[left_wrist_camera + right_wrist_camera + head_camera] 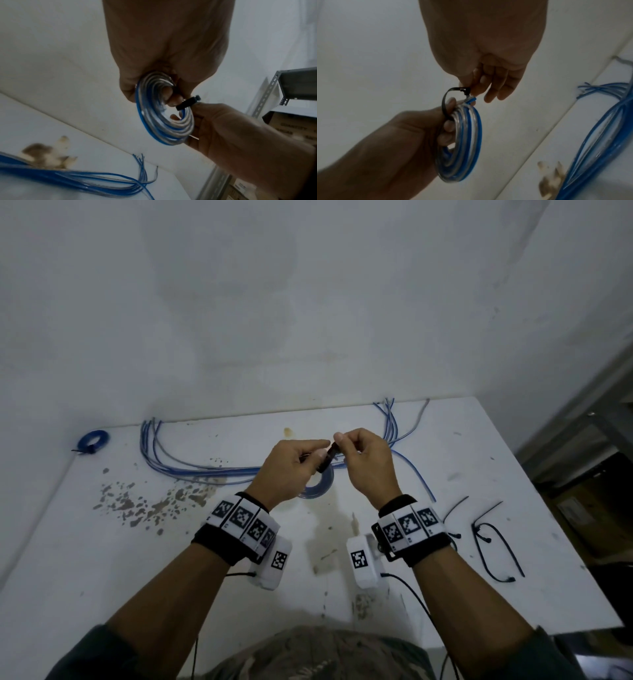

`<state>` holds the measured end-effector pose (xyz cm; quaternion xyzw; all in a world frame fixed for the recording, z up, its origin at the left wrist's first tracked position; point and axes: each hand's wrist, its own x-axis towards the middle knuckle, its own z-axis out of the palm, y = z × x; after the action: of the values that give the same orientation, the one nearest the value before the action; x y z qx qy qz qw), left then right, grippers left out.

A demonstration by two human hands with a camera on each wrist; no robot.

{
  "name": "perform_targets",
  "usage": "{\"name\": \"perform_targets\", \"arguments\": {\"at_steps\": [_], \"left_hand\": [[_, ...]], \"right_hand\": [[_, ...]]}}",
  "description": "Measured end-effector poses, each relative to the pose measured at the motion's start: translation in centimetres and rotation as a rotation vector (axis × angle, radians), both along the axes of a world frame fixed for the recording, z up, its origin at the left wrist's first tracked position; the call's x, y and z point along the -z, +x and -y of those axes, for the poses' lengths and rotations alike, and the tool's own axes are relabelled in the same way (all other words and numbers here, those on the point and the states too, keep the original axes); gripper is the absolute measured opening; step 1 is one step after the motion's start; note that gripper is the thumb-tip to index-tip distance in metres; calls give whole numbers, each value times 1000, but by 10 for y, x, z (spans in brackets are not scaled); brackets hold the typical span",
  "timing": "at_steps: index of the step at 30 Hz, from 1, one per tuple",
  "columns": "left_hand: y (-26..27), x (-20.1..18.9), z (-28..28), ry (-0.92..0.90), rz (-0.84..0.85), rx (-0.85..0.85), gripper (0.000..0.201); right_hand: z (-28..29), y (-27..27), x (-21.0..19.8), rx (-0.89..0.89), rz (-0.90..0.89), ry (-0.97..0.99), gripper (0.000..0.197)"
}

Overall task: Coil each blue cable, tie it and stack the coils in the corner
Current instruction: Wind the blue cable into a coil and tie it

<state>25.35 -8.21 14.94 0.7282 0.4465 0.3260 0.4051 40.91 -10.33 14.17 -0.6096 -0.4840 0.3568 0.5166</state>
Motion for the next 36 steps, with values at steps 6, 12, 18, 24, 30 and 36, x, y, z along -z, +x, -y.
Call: {"name": "perform_targets", "arguments": {"at_steps": [6, 12, 18, 24, 30, 36], "left_hand": [[-3, 0, 3, 14, 41, 102, 30], [-5, 7, 6, 13, 53, 114, 31], [-4, 7, 10, -91, 94, 125, 28], [-4, 10, 17, -156, 115, 116, 26], [-1, 3, 17, -149, 120, 86, 25], [-26, 9, 9, -308, 318, -7, 21]], "right_hand": [[0, -2, 1, 10, -31, 28, 20], [0, 0, 5, 22, 57, 59, 21], [-6, 2, 3, 31, -8, 35, 23], [-19, 14, 1, 140, -32, -49, 23], [-32, 5, -1, 206, -175, -176, 20], [-37, -2, -15, -30, -400, -210, 28]]}}
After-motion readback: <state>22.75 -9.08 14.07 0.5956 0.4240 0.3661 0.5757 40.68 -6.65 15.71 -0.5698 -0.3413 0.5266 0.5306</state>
